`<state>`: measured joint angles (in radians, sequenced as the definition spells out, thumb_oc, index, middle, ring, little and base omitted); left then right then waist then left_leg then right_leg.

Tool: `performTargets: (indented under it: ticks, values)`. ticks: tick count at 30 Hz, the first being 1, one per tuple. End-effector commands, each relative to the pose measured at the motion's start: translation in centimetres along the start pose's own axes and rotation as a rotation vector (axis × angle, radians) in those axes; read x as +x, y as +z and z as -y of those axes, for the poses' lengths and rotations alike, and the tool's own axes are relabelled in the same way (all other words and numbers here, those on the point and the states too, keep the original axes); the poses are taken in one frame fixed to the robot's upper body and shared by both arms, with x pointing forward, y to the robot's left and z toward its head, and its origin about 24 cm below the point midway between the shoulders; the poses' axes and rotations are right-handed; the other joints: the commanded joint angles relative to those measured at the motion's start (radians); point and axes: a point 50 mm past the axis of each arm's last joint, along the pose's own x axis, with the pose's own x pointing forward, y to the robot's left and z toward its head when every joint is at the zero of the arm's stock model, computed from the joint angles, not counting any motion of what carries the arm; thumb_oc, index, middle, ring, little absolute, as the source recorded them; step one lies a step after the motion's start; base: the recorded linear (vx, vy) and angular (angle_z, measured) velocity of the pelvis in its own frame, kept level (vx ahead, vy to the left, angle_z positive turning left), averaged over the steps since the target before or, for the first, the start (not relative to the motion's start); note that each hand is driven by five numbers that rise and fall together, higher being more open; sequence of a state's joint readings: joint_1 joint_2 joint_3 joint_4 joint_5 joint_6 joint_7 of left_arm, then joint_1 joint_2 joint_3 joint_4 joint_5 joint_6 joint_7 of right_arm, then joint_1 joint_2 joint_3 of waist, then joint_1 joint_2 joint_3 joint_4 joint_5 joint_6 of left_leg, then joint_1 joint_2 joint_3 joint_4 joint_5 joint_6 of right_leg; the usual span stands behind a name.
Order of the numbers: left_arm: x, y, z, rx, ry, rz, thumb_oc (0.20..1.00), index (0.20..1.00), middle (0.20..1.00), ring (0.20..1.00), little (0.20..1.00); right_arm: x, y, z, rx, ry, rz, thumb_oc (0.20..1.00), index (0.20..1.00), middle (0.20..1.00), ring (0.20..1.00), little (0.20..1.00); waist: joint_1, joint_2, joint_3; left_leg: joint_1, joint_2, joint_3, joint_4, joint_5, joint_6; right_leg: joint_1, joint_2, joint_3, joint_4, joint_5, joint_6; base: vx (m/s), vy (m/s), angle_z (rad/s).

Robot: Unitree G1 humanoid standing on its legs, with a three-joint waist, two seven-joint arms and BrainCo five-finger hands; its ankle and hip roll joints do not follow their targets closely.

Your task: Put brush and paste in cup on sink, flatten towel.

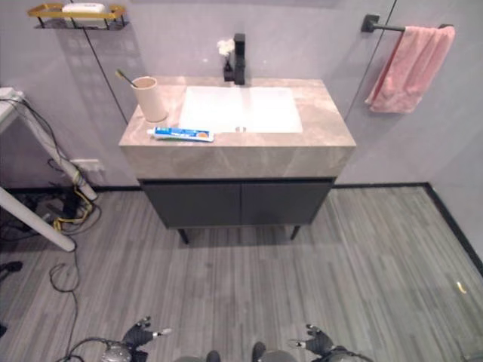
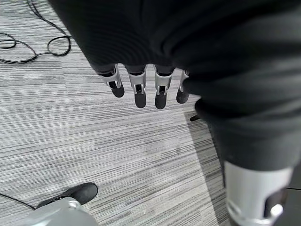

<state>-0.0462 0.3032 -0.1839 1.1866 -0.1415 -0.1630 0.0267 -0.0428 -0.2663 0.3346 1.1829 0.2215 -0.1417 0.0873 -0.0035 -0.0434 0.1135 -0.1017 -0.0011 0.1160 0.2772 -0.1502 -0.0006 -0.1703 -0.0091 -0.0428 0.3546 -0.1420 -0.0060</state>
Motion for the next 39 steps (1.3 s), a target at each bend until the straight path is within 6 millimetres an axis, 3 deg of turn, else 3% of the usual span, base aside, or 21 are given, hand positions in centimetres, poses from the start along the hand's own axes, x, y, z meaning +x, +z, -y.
performTargets:
  ticks: [1,4,12,19,30,35,36,37,39]
  values:
    - [0.0,1.5,1.0,0.049,-0.043,0.096,1.000,1.000,1.000,1.000,1.000,-0.3,1.4,1.7,0.026,-0.065,0.093,1.000,1.000,1.000,1.000,1.000,-0.011,0.006,-0.037,-0.051,0.091,0.030,0.154,-0.052,-0.019,-0.017,-0.076,-0.025,0.124,-0.011,0.100,0.00,0.028,0.17]
    - [-0.1,2.3,1.6,0.064,-0.078,0.137,1.000,1.000,1.000,1.000,1.000,-0.2,2.3,1.7,0.015,-0.056,0.130,1.000,1.000,1.000,1.000,1.000,-0.014,0.009,-0.032,-0.040,0.084,0.030,0.176,-0.075,-0.009,-0.009,-0.087,-0.027,0.154,-0.024,0.098,0.02,0.025,0.18]
    - [-0.2,2.1,2.0,0.103,-0.113,0.134,1.000,1.000,1.000,1.000,1.000,-0.1,2.8,1.6,0.007,-0.050,0.141,1.000,1.000,1.000,1.000,1.000,-0.012,0.013,-0.033,0.006,0.071,0.037,0.125,-0.059,-0.010,0.030,-0.089,-0.026,0.109,-0.008,0.103,0.02,0.011,0.01]
    - [-0.5,3.8,2.0,0.140,-0.150,0.220,1.000,1.000,1.000,1.000,1.000,-0.2,4.9,2.7,-0.054,-0.050,0.211,1.000,1.000,1.000,1.000,1.000,0.003,0.016,-0.041,0.024,0.056,0.042,0.049,-0.020,-0.009,0.059,-0.087,-0.023,-0.013,0.044,0.115,0.00,0.021,0.00]
    - [-0.4,5.6,1.9,0.176,-0.152,0.281,1.000,1.000,1.000,1.000,1.000,0.2,6.6,2.0,-0.099,-0.024,0.234,1.000,1.000,1.000,1.000,1.000,0.028,0.012,-0.039,0.026,0.027,0.064,-0.004,-0.006,0.008,0.079,-0.104,0.035,-0.138,0.114,0.138,-0.01,0.095,-0.06]
    - [0.0,6.6,2.0,0.196,-0.144,0.283,1.000,1.000,1.000,1.000,1.000,0.7,5.5,1.7,-0.056,-0.038,0.148,1.000,1.000,1.000,1.000,1.000,0.034,0.006,-0.036,0.035,-0.011,0.046,-0.042,-0.004,0.038,0.058,-0.126,0.049,-0.095,0.124,0.148,0.02,0.148,-0.01]
    - [0.0,6.8,1.9,0.199,-0.139,0.288,1.000,1.000,1.000,1.000,1.000,0.8,5.6,1.7,-0.045,-0.041,0.151,1.000,1.000,1.000,1.000,1.000,0.033,0.006,-0.031,0.044,-0.014,0.046,-0.053,-0.001,0.044,0.044,-0.130,0.047,-0.060,0.144,0.152,0.00,0.158,0.07]
    - [0.0,7.0,1.7,0.213,-0.138,0.296,1.000,1.000,1.000,1.000,1.000,0.8,5.9,1.5,-0.024,-0.042,0.164,1.000,1.000,1.000,1.000,1.000,0.028,0.005,-0.013,0.065,-0.024,0.043,-0.084,0.010,0.058,0.000,-0.141,0.049,0.057,0.223,0.162,0.00,0.208,0.02]
    - [-0.1,7.1,1.7,0.215,-0.139,0.300,1.000,1.000,1.000,1.000,1.000,0.8,6.1,1.5,-0.019,-0.044,0.173,1.000,1.000,1.000,1.000,1.000,0.023,0.006,-0.003,0.075,-0.027,0.040,-0.096,0.017,0.061,-0.019,-0.139,0.052,0.102,0.252,0.162,0.01,0.129,-0.01]
